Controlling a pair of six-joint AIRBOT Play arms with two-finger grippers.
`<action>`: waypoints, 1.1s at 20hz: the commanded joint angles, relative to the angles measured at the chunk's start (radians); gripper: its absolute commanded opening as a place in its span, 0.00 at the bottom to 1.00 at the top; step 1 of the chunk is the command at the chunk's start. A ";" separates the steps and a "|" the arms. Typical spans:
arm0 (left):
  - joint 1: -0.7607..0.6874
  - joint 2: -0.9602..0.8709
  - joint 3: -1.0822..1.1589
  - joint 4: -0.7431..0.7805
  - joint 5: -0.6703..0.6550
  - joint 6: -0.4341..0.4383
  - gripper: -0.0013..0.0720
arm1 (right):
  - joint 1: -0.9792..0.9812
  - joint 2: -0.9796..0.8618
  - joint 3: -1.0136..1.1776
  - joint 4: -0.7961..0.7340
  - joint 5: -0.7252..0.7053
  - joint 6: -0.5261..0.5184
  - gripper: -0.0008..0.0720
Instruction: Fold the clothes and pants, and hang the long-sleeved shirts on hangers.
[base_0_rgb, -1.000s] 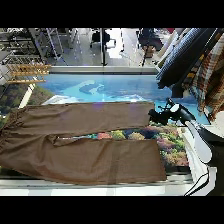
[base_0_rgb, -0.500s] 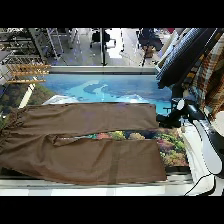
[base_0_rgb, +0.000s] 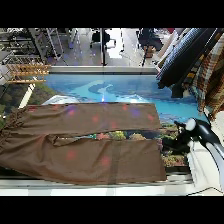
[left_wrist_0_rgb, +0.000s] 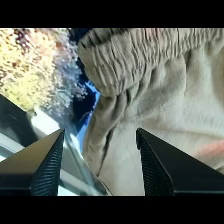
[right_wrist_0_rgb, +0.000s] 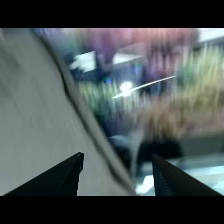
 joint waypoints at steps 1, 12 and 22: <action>0.014 -0.016 0.000 -0.043 -0.032 0.005 0.65 | -0.133 0.215 -0.217 0.180 0.019 -0.103 0.70; -0.002 -0.082 -0.055 -0.161 -0.089 0.032 0.65 | -0.225 0.325 -0.414 0.155 0.092 -0.147 0.70; -0.002 -0.082 -0.054 -0.162 -0.092 0.039 0.40 | -0.224 0.195 -0.415 0.173 -0.053 -0.186 0.65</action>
